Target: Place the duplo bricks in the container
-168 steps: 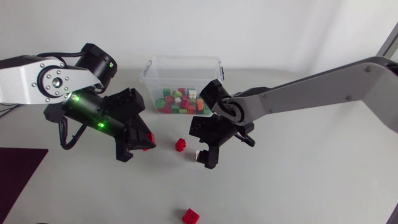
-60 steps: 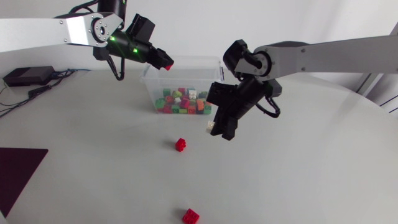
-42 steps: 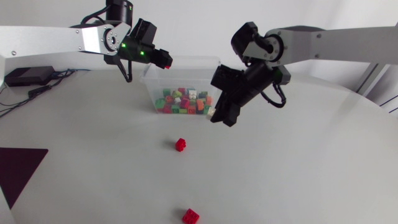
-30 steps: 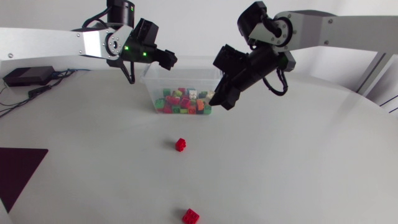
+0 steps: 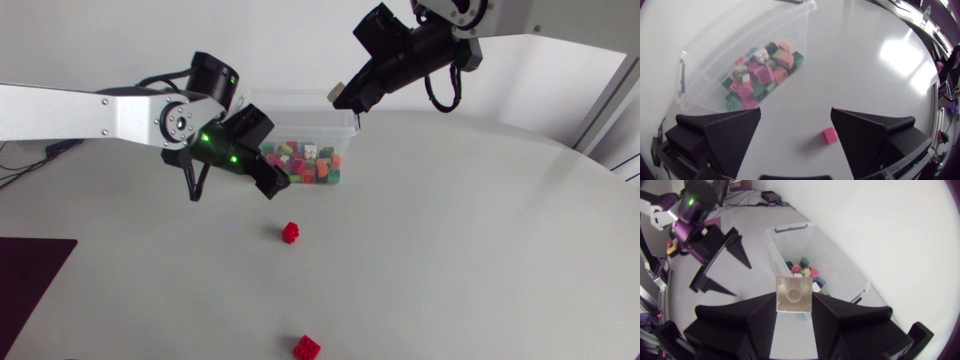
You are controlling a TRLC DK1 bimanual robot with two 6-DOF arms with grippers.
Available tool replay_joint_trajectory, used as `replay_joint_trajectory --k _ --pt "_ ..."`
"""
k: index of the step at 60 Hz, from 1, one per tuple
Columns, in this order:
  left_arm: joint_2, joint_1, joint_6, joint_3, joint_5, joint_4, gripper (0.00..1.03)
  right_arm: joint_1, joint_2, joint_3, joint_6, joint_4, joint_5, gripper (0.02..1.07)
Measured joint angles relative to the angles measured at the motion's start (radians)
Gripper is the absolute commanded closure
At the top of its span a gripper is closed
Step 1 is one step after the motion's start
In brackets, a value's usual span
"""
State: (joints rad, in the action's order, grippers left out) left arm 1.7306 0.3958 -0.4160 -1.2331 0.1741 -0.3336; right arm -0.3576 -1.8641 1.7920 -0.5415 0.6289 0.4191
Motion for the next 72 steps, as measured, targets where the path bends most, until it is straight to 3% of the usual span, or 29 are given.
replay_joint_trajectory --k 10,24,35,44,53,54,72 --pt "0.034 0.05 0.032 0.002 -0.079 -0.02 0.06 0.013 -0.053 0.074 0.047 -0.005 0.0 0.85" --pt "0.156 0.081 0.119 -0.026 -0.113 -0.116 0.1 0.032 -0.113 0.175 0.101 -0.006 -0.004 0.85" --pt "0.203 0.107 0.163 -0.045 -0.131 -0.126 0.14 0.032 -0.162 0.249 0.139 -0.014 -0.018 0.85" --pt "0.227 0.125 0.19 -0.053 -0.131 -0.13 0.27 0.032 -0.202 0.29 0.166 -0.034 -0.033 0.85" --pt "0.26 0.131 0.212 -0.063 -0.136 -0.146 0.52 0.031 -0.244 0.313 0.182 -0.051 -0.051 0.85" --pt "0.261 0.131 0.214 -0.063 -0.137 -0.147 0.59 0.031 -0.248 0.314 0.187 -0.057 -0.053 0.85" --pt "0.297 0.149 0.233 -0.064 -0.139 -0.184 0.68 0.018 -0.312 0.354 0.221 -0.102 -0.085 0.85"
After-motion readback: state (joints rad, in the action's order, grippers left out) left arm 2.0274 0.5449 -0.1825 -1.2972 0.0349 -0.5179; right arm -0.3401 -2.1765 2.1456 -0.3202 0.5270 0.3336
